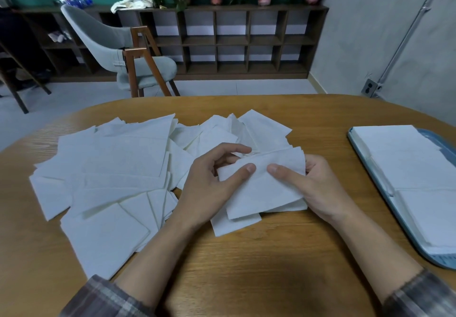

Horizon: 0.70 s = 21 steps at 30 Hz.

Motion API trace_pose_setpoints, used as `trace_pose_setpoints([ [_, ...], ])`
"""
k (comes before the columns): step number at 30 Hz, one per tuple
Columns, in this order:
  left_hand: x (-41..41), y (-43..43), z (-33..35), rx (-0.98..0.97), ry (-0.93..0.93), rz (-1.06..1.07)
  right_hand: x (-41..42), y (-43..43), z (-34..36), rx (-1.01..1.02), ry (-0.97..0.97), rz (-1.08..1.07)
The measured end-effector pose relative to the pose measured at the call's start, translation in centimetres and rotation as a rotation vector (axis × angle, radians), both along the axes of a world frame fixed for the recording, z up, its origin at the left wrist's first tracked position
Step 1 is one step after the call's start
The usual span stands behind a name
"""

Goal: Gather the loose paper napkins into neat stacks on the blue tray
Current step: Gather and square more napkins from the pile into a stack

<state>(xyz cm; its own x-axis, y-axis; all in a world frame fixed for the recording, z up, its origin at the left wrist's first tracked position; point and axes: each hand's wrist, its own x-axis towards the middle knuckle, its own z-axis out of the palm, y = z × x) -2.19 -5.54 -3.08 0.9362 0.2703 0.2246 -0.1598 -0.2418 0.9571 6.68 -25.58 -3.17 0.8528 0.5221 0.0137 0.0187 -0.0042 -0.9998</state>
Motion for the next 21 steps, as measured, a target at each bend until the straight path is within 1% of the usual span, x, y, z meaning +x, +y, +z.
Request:
trace_pose_setpoints([
  [7, 0.2, 0.2, -0.5, 0.107, -0.008, 0.0, 0.0, 0.1, 0.2, -0.035, -0.049, -0.022],
  [10, 0.3, 0.3, -0.9, 0.13, -0.029, 0.046, 0.3, -0.2, 0.4, 0.01, -0.073, 0.048],
  [12, 0.3, 0.3, -1.1, 0.184, -0.06, 0.072, 0.3, -0.4, 0.6, -0.033, -0.157, 0.095],
  [14, 0.3, 0.1, -1.4, 0.299, -0.123, 0.101, 0.5, -0.4, 0.3, -0.156, -0.293, 0.109],
  [16, 0.5, -0.1, -1.8, 0.474, -0.226, 0.142, 0.7, -0.4, 0.1, -0.187, -0.307, 0.061],
  [18, 0.5, -0.3, -2.3, 0.618, -0.305, 0.133, 1.1, -0.5, 0.0, -0.194, -0.312, -0.075],
  [19, 0.5, -0.4, -2.5, 0.661, -0.308, 0.082, 1.4, -0.7, 0.0, -0.204, -0.324, -0.14],
  [21, 0.4, -0.6, -2.8, 0.74, -0.224, -0.089, 1.9, -1.0, -0.2, -0.213, -0.327, -0.21],
])
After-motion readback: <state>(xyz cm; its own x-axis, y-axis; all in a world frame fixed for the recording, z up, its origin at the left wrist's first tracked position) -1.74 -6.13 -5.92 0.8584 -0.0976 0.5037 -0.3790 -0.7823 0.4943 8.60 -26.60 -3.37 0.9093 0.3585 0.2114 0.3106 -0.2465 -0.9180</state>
